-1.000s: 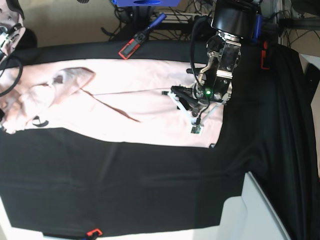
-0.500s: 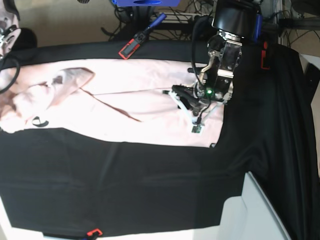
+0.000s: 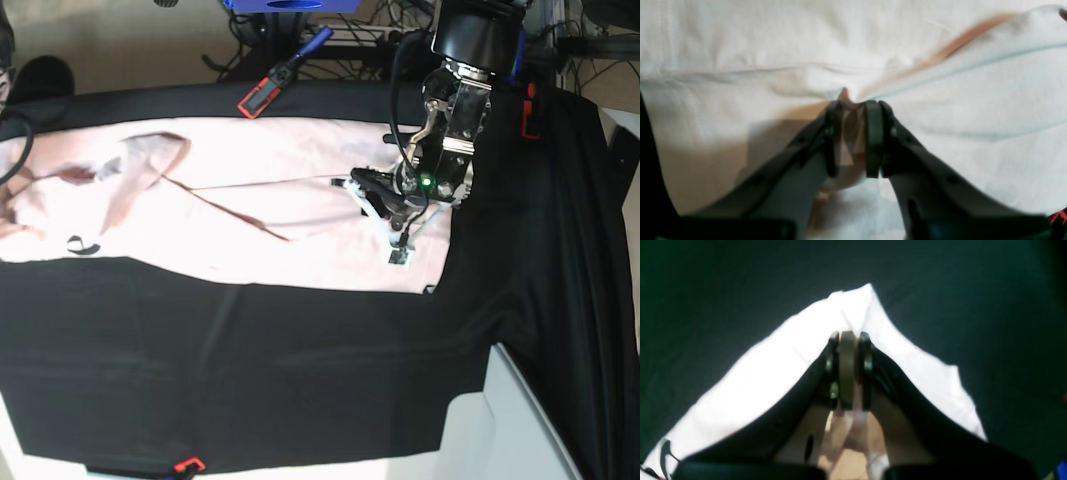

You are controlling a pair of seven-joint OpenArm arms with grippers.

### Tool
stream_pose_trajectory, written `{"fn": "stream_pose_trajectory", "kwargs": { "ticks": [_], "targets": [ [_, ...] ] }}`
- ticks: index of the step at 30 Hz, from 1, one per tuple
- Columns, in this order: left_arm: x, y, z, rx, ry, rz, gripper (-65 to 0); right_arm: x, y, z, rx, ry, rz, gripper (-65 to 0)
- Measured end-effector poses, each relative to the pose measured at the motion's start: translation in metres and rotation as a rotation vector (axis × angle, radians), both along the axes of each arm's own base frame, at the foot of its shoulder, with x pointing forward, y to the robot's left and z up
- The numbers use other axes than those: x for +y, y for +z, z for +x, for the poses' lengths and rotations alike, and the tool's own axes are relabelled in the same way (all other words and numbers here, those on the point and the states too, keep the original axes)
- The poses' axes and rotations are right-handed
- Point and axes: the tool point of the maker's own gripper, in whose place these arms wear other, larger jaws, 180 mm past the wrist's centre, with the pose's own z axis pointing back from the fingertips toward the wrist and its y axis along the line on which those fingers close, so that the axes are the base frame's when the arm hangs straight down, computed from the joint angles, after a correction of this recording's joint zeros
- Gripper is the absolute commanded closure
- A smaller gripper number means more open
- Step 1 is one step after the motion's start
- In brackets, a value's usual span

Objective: Fold the T-shirt properly

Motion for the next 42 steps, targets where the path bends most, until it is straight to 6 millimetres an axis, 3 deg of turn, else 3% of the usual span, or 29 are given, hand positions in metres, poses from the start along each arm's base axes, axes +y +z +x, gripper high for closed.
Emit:
{"fn": "stream_pose_trajectory", "kwargs": {
  "ticks": [6, 11, 13, 18, 22, 24, 26, 30, 33, 35, 38, 40, 42],
  "targets": [
    [0.0, 0.0, 0.0, 0.001, 0.0, 0.001, -11.3, -0.014, 0.009, -0.002, -0.003, -0.01, -0.027, -0.3],
    [0.0, 0.001, 0.001, -0.001, 0.0, 0.0, -11.3, -0.013, 0.008, -0.002, -0.002, -0.01, -0.025, -21.3],
    [0.0, 0.001, 0.001, 0.0, 0.0, 0.0, -11.3, -0.014, 0.009, -0.002, -0.003, -0.011, -0.027, -25.2],
    [0.005, 0.01, -0.001, 0.0, 0.011, 0.023, -11.8, -0.025, 0.015, -0.005, 0.0, -0.024, -0.044, -22.6],
    [0.036, 0.05, 0.013, -0.123, 0.167, -0.01, -13.1, -0.034, 0.028, -0.005, -0.019, -0.018, -0.084, -15.5],
    [0.053, 0.075, 0.022, -0.207, 0.253, -0.024, -17.8, -0.031, 0.034, -0.003, -0.047, 0.006, -0.113, -11.6],
    [0.07, 0.092, 0.019, -0.26, 0.318, -0.027, -26.5, -0.019, 0.036, -0.004, -0.058, 0.037, -0.145, -10.7],
    [0.079, 0.088, -0.005, -0.227, 0.339, -0.007, -52.2, 0.025, 0.04, -0.015, -0.095, 0.149, -0.196, -15.1],
    [0.075, 0.085, -0.01, -0.217, 0.332, -0.009, -65.0, 0.052, 0.058, -0.02, -0.154, 0.219, -0.237, -10.6],
    [0.071, 0.081, -0.015, -0.207, 0.332, -0.024, -65.0, 0.06, 0.064, -0.026, -0.168, 0.241, -0.256, 0.0],
    [0.069, 0.077, -0.024, -0.182, 0.375, -0.099, -65.0, 0.066, 0.055, -0.039, -0.13, 0.248, -0.24, -0.1],
    [0.068, 0.083, -0.019, -0.196, 0.448, -0.242, -65.0, 0.068, 0.044, -0.046, -0.087, 0.24, -0.211, 0.0],
    [0.082, 0.084, -0.017, -0.208, 0.545, -0.353, -65.0, 0.069, 0.042, -0.046, -0.083, 0.243, -0.206, 0.0]
  ]
}}
